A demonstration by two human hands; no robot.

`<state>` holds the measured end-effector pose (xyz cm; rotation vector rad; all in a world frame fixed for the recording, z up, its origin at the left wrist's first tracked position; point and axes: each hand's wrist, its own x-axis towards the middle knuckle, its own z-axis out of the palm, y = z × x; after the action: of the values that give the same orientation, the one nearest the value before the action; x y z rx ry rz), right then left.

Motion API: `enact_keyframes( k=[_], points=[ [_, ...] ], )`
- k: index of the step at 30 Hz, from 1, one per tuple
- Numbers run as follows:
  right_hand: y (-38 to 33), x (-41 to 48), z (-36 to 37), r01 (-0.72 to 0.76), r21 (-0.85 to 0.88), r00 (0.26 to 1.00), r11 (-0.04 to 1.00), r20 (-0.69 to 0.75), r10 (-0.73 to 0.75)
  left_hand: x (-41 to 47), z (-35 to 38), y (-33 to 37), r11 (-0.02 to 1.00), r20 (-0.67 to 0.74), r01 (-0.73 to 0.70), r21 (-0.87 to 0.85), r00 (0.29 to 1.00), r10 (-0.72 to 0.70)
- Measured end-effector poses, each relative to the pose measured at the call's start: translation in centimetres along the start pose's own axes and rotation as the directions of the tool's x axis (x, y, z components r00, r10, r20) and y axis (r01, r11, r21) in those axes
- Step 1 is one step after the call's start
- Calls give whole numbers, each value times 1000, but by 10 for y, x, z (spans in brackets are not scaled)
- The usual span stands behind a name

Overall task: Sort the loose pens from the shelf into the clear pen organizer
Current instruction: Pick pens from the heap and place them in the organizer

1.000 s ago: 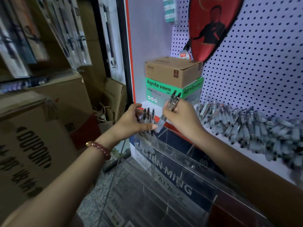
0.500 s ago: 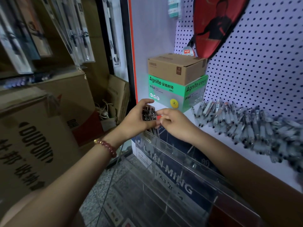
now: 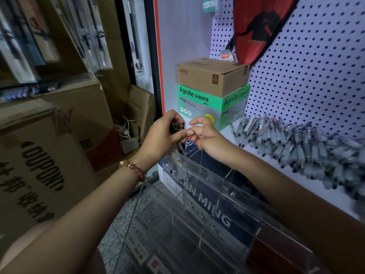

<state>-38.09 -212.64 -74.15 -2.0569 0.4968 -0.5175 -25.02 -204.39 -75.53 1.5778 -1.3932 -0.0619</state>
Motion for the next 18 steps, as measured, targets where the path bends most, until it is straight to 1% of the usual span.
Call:
enact_keyframes(
  k=[4, 8, 10, 12, 14, 17, 18],
  points=[
    [-2, -6, 1, 19, 5, 1000, 1000, -11, -19, 2, -2, 2, 994, 0, -75, 79, 997, 75],
    [-2, -10, 1, 32, -184, 994, 982, -101, -52, 2, -1, 3, 988, -42, -113, 105, 992, 118],
    [-4, -13, -1, 27, -200, 996, 979, -78, -43, 2, 1, 4, 987, -63, -121, 109, 990, 128],
    [-7, -16, -2, -2, -195, 1000, 981, -21, -2, 2, 3, 4, 985, -66, -131, 115, 988, 140],
    [-7, -16, -2, -12, -219, 1000, 976, 3, 13, 4, 5, 3, 986, -69, -125, 108, 989, 133],
    [-3, -12, -1, -6, -249, 997, 968, -70, -12, 6, 6, 1, 997, -94, -78, 30, 992, 80],
    [-3, -11, -1, 7, -284, 998, 959, -64, -27, 7, 7, 0, 998, -107, -66, 9, 992, 67]
  ],
)
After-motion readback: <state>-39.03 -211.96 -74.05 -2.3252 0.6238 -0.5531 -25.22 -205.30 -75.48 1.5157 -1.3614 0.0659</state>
